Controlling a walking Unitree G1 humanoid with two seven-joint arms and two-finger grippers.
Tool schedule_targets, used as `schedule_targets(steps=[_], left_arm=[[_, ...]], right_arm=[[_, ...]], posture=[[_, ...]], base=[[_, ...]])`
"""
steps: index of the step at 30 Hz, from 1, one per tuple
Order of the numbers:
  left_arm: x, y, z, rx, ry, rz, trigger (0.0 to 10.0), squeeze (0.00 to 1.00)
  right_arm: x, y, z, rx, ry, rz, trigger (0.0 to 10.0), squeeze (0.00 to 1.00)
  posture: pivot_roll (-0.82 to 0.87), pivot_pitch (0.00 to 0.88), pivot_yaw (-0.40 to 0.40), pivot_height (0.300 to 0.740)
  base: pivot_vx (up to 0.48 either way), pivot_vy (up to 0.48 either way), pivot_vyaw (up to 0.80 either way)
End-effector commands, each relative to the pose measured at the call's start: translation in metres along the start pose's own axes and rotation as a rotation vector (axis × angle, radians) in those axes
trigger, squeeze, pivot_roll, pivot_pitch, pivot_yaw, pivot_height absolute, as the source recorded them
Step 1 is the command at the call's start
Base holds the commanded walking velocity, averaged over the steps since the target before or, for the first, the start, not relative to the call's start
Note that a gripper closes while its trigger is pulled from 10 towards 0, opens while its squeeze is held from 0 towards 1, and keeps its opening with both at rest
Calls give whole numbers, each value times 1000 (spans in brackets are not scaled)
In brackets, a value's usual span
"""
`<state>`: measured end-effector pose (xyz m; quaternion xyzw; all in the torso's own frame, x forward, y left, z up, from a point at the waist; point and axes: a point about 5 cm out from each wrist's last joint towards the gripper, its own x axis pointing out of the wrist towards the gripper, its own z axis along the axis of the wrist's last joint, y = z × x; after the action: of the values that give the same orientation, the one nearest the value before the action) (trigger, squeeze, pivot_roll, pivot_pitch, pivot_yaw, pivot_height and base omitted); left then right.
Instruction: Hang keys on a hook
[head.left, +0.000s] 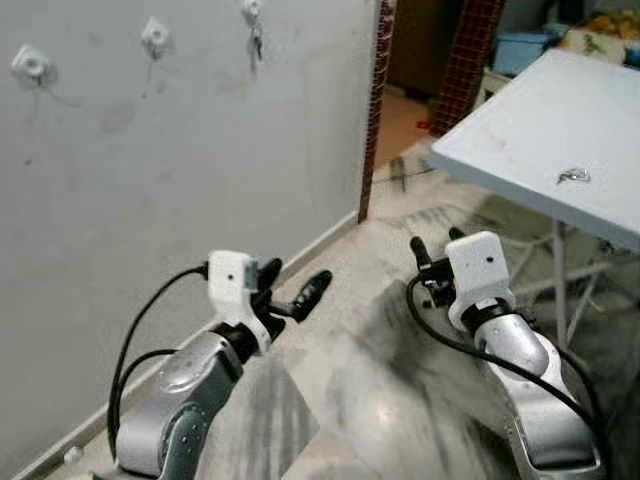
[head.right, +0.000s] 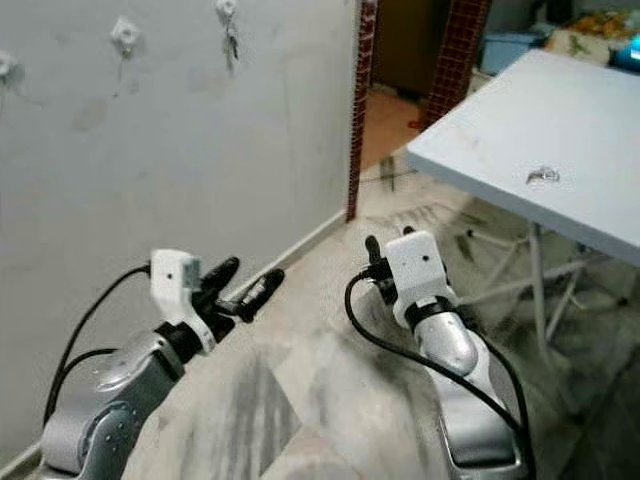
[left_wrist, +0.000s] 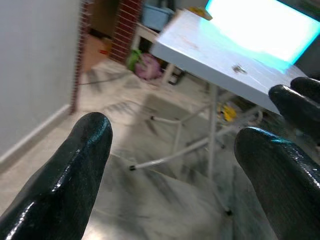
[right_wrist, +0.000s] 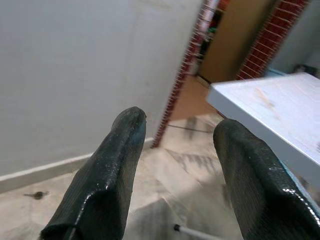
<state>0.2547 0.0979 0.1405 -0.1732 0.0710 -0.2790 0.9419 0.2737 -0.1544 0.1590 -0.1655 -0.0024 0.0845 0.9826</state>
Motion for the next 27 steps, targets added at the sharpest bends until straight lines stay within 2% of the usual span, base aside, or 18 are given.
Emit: schedule_targets(steps=[1, 8, 27], left_arm=[[2, -6, 0, 7, 0, -32, 10000, 0], [2, -7, 0, 8, 4, -37, 10000, 0], [2, -8, -1, 15, 9, -46, 10000, 0]], right_arm=[[-1, -6, 2, -8, -10, -25, 10000, 0], [0, -5, 3, -6, -5, -24, 10000, 0], [1, -4, 2, -6, -6, -21, 10000, 0]], posture=[[-80, 105, 53, 740], [-79, 106, 52, 740], [-76, 102, 53, 740]], base=[[341, 0, 0], [344, 0, -126], [347, 0, -729]])
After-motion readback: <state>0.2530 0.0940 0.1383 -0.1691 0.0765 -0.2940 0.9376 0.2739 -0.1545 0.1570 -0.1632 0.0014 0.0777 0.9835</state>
